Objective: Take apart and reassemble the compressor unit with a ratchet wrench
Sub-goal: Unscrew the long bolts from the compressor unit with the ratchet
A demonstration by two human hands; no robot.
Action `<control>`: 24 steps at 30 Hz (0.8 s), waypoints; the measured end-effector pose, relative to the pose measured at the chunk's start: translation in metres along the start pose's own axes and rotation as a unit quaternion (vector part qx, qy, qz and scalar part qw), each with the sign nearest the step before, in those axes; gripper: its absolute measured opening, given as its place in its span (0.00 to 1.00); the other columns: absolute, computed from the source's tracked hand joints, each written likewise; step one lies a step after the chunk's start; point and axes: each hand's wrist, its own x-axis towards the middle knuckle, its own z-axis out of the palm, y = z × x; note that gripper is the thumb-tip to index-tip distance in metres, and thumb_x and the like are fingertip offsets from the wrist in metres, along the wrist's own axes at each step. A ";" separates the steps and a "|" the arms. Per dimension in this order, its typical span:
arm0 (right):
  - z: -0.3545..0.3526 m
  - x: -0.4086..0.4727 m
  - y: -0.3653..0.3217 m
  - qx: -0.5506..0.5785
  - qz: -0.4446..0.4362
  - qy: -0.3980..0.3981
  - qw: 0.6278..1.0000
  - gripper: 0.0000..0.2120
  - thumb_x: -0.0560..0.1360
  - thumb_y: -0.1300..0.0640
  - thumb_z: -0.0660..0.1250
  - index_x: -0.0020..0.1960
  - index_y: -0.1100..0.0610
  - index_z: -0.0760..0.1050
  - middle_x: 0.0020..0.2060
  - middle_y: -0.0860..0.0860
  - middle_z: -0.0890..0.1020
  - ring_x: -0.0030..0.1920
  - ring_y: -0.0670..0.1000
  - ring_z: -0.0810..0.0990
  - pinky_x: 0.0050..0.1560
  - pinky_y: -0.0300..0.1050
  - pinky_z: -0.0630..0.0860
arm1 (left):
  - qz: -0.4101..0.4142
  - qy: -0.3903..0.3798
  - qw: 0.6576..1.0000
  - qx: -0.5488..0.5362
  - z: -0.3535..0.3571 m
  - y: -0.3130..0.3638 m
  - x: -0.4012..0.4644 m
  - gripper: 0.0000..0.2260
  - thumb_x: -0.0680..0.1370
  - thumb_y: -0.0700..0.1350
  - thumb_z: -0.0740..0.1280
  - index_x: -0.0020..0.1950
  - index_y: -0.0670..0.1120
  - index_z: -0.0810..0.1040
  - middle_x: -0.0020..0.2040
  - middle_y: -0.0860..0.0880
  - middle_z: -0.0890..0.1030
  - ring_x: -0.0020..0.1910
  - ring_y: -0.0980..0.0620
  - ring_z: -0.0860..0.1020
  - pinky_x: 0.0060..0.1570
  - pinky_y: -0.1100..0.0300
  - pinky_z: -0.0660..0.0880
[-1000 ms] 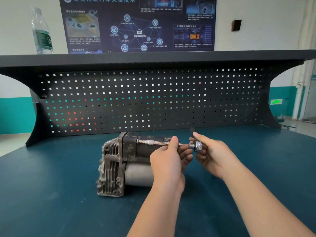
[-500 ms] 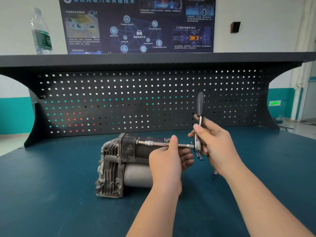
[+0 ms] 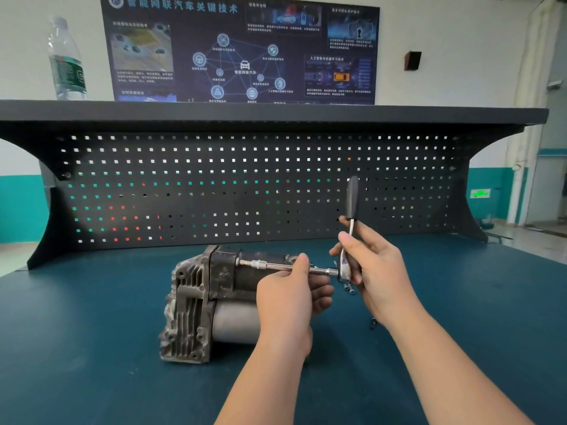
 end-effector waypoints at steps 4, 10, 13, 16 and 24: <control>0.002 0.000 -0.001 -0.016 0.012 0.018 1.000 0.07 0.78 0.57 0.63 0.52 0.53 0.79 0.24 0.49 0.78 0.23 0.41 0.74 0.25 0.35 0.69 | -0.007 -0.009 1.000 -0.029 0.001 0.000 0.000 0.10 0.78 0.41 0.65 0.39 0.39 0.75 0.22 0.49 0.77 0.19 0.56 0.75 0.19 0.68 0.70; 0.000 0.002 0.004 0.037 0.159 0.029 0.986 0.09 0.78 0.56 0.65 0.46 0.62 0.77 0.26 0.53 0.79 0.17 0.43 0.65 0.19 0.33 0.61 | -0.006 -0.006 0.999 -0.045 0.001 -0.001 0.000 0.09 0.78 0.41 0.64 0.40 0.39 0.75 0.22 0.48 0.78 0.19 0.56 0.75 0.18 0.68 0.69; -0.002 0.000 0.010 0.114 0.282 0.047 0.951 0.06 0.75 0.61 0.67 0.41 0.61 0.73 0.18 0.48 0.70 0.16 0.43 0.61 0.17 0.31 0.57 | 0.000 -0.003 0.999 -0.046 0.001 -0.002 0.000 0.09 0.79 0.41 0.64 0.40 0.39 0.75 0.22 0.48 0.78 0.19 0.56 0.75 0.19 0.68 0.69; 0.000 0.002 0.008 0.083 0.231 0.050 0.968 0.06 0.76 0.60 0.67 0.42 0.63 0.75 0.20 0.49 0.74 0.16 0.43 0.64 0.18 0.31 0.60 | 0.003 -0.005 0.999 -0.044 0.002 -0.002 -0.001 0.09 0.79 0.41 0.64 0.39 0.39 0.75 0.23 0.48 0.78 0.19 0.56 0.75 0.19 0.68 0.70; 0.000 -0.002 -0.003 -0.130 -0.087 0.021 0.987 0.08 0.80 0.55 0.62 0.46 0.49 0.79 0.30 0.47 0.82 0.24 0.42 0.71 0.27 0.33 0.68 | 0.025 0.012 1.000 -0.009 0.004 -0.008 0.000 0.13 0.79 0.45 0.64 0.39 0.37 0.76 0.23 0.48 0.78 0.20 0.53 0.75 0.20 0.66 0.71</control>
